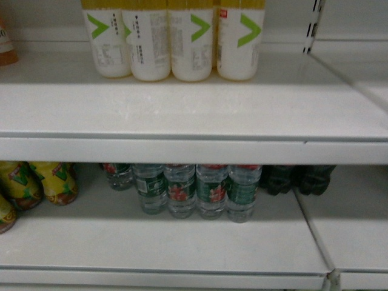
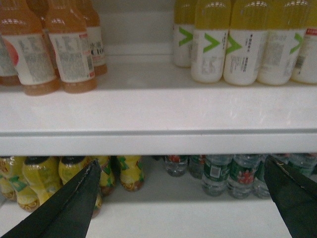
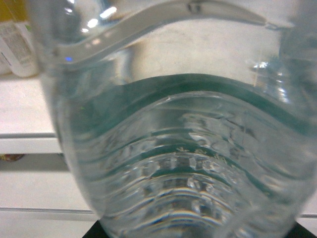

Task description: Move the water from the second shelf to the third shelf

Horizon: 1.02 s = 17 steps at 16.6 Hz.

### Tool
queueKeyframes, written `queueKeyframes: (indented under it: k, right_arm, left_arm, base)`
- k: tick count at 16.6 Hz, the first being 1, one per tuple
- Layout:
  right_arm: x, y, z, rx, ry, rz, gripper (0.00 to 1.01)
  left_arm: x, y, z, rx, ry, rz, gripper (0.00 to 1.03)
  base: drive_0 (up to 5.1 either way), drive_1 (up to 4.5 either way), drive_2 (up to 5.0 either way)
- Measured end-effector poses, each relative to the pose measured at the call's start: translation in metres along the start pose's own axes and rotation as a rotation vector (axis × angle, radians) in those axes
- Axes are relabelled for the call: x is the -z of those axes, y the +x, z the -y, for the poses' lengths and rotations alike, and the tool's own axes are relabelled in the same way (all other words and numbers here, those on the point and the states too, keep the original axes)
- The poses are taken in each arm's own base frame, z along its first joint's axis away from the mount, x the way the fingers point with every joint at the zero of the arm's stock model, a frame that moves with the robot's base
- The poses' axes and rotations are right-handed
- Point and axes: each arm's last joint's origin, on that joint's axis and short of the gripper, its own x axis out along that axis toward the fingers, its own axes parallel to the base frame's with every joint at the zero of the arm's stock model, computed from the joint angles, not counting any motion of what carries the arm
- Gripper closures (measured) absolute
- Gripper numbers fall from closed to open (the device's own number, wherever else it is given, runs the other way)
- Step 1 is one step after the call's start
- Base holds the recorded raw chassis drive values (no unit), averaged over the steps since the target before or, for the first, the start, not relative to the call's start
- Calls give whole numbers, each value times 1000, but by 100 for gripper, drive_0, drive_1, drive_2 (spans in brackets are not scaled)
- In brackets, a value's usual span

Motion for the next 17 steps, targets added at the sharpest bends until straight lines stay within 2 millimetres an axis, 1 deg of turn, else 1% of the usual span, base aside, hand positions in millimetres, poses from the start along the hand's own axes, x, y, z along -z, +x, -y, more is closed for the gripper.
queueKeyframes:
  k: [17]
  right_arm:
    - [-1, 0, 0, 3, 1, 4, 62]
  left_arm:
    - [0, 0, 0, 2, 0, 1, 5]
  base:
    - [0, 0, 0]
